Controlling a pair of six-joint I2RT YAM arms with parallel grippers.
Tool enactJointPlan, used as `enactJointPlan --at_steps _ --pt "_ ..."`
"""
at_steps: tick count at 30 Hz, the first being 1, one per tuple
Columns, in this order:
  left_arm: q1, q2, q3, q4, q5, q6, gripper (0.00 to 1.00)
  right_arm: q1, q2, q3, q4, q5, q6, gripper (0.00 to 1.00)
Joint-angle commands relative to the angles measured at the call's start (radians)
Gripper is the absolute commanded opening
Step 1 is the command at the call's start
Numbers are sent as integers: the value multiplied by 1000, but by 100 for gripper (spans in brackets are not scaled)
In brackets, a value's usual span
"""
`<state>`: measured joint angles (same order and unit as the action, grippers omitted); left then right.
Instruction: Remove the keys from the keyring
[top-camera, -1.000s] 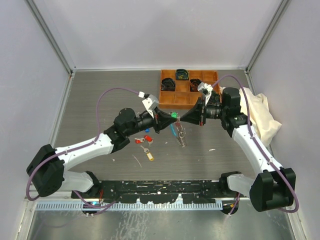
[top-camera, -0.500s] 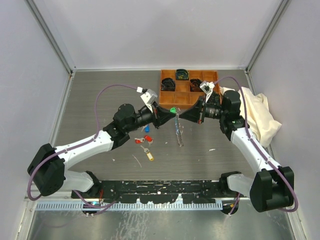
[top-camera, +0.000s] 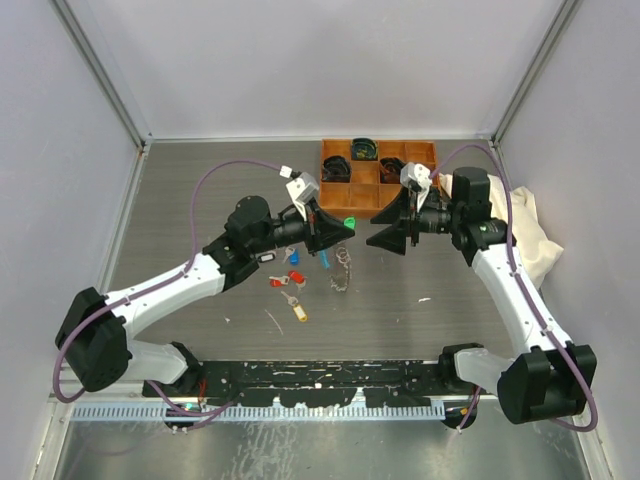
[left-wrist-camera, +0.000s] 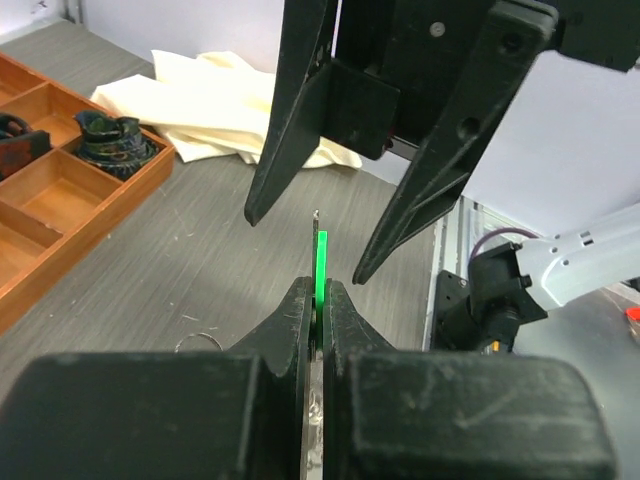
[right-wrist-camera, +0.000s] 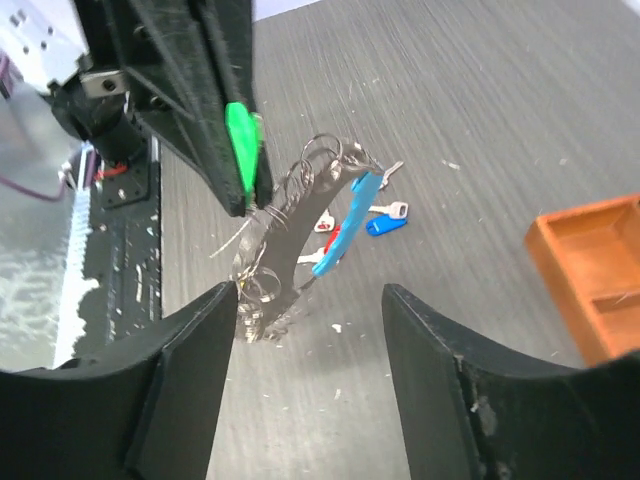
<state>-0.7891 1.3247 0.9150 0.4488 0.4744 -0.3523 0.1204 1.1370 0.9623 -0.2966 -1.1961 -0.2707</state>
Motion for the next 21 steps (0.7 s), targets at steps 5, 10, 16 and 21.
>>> enactJointPlan --at_steps 5,10,16,21 --pt "4 -1 95 -5 133 9 0 31 12 141 -397 -104 -690 73" --pt "5 10 93 41 163 -25 0 62 45 165 -482 -134 -906 63" --pt "4 35 92 106 188 -67 0 107 76 191 -506 -142 -914 46" --pt "4 40 88 132 206 -81 0 128 88 186 -499 -150 -907 42"
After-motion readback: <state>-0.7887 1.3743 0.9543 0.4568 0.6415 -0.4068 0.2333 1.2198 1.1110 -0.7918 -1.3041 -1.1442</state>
